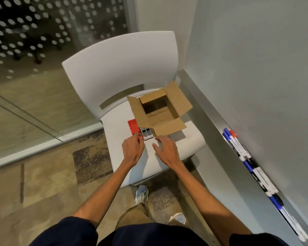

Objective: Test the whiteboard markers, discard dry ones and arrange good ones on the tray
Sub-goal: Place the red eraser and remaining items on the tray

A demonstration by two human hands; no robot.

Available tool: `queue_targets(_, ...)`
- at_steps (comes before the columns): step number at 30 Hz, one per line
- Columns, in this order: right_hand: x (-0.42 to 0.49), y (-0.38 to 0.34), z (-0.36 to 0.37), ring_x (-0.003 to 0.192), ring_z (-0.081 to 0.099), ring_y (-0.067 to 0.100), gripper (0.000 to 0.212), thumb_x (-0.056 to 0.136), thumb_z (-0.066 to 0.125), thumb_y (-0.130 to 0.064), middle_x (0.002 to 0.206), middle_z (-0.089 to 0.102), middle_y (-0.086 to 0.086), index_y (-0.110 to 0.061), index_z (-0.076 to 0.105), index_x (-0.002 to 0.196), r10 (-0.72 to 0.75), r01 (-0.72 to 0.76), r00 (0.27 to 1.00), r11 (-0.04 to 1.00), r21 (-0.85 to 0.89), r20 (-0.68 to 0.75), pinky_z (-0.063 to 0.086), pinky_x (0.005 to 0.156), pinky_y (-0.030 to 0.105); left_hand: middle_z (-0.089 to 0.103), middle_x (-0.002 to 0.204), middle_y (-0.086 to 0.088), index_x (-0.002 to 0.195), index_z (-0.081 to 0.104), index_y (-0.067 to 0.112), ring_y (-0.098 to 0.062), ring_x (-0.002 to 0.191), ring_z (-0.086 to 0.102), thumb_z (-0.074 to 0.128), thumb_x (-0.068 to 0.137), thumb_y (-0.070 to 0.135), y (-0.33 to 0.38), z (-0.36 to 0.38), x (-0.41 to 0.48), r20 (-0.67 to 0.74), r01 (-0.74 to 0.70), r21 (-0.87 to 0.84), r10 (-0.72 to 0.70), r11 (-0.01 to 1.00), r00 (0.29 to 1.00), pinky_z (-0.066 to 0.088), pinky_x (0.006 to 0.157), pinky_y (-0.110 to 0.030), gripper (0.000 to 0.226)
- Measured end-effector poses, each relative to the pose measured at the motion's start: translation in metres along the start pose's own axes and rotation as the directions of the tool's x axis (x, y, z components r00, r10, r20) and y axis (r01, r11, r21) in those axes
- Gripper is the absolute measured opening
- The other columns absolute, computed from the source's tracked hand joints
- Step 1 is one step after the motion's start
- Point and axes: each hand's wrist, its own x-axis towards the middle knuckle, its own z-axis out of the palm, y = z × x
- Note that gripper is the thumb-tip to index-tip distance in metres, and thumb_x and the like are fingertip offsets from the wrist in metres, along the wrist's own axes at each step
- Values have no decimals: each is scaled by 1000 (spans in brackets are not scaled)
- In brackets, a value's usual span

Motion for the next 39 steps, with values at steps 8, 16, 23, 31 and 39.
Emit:
queue_targets(8, 9, -28, 45, 76, 65, 21, 17, 89, 61, -12, 96, 73, 3, -13, 69, 104, 177, -223, 939, 965, -134, -294, 48, 70, 38, 69, 93, -4, 104, 62, 13, -21, 77, 63, 52, 96, 24, -54, -10, 42, 76, 0, -38, 3, 999, 997, 52, 70, -37, 17)
queue_targets(16, 8, -32, 56, 56, 58, 19, 6, 89, 63, -13, 86, 68, 1, -15, 65, 94, 95, -140, 945, 982, -125, -314, 48, 49, 30, 63, 104, -11, 106, 56, 9, -27, 89, 60, 49, 95, 18, -71, 9, 75, 218, -17, -18, 21, 1000, 976, 50, 74, -39, 16)
queue_targets(23, 33, -50, 85, 65, 64, 23, 9, 94, 57, -16, 91, 68, 4, -13, 64, 99, 68, -96, 976, 987, -130, -206, 48, 52, 31, 60, 116, -12, 118, 55, 7, -27, 101, 58, 44, 100, 18, -90, 11, 91, 247, -47, -60, 60, 997, 967, 48, 83, -39, 23)
queue_targets(31, 69, -41, 113, 85, 67, 24, 18, 99, 52, -24, 102, 69, 8, -12, 62, 108, 173, -186, 978, 975, -119, -113, 57, 74, 40, 53, 127, -18, 129, 49, 3, -34, 109, 53, 51, 90, 1, -112, 13, 113, 419, -223, 39, 186, 974, 889, 51, 82, -48, 38)
queue_targets(39, 83, -39, 149, 58, 62, 22, 21, 84, 73, -30, 73, 63, 6, -11, 70, 93, 51, -108, 968, 969, -220, -247, 45, 49, 29, 39, 148, -13, 148, 31, 11, -33, 127, 39, 55, 89, 6, -113, 16, 131, 598, -340, 125, 202, 932, 776, 45, 91, -49, 63)
